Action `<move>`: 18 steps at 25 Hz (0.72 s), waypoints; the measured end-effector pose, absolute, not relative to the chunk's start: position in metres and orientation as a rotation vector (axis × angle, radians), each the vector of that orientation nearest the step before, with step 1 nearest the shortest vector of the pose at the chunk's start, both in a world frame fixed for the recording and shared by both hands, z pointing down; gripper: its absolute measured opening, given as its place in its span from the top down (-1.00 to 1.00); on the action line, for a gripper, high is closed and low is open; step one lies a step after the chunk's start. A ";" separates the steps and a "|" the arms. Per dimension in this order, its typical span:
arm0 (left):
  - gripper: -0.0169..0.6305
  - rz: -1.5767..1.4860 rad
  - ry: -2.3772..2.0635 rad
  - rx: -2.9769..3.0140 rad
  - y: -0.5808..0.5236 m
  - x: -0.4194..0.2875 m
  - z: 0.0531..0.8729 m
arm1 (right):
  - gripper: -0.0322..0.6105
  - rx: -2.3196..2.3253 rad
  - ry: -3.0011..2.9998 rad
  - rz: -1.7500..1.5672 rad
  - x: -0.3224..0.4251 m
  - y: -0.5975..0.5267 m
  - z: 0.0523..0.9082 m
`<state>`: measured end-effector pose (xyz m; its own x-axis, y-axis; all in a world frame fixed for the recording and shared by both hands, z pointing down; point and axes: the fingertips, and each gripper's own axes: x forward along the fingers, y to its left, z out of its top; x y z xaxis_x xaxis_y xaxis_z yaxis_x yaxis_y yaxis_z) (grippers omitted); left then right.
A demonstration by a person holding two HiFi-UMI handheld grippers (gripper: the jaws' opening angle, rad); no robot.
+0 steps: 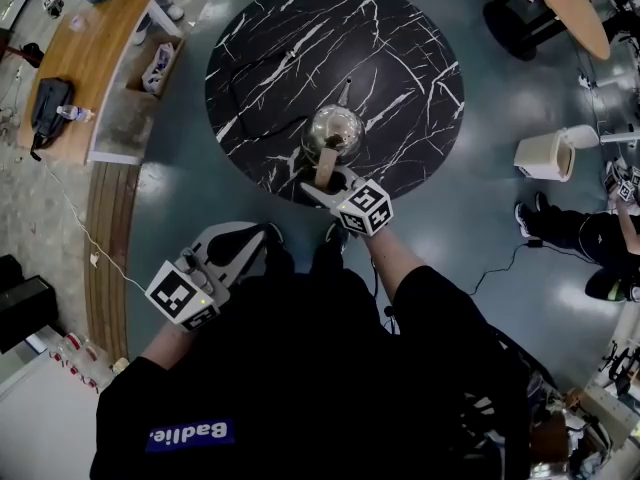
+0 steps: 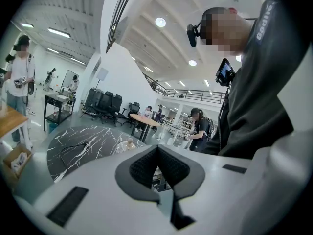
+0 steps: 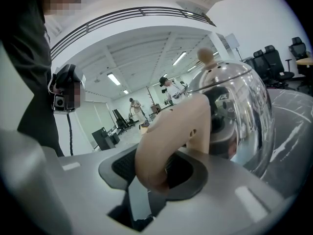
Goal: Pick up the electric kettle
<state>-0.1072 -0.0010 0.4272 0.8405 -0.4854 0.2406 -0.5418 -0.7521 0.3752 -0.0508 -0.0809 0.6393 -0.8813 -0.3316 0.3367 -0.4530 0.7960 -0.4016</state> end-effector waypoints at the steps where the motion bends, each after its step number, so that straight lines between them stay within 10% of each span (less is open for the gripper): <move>1: 0.93 0.181 -0.759 2.584 -0.001 -0.107 0.428 | 0.47 0.607 -2.736 0.703 -0.051 -0.081 0.639; 18: 0.93 0.171 -0.792 2.599 -0.003 -0.111 0.427 | 0.47 0.605 -2.739 0.602 -0.046 -0.083 0.632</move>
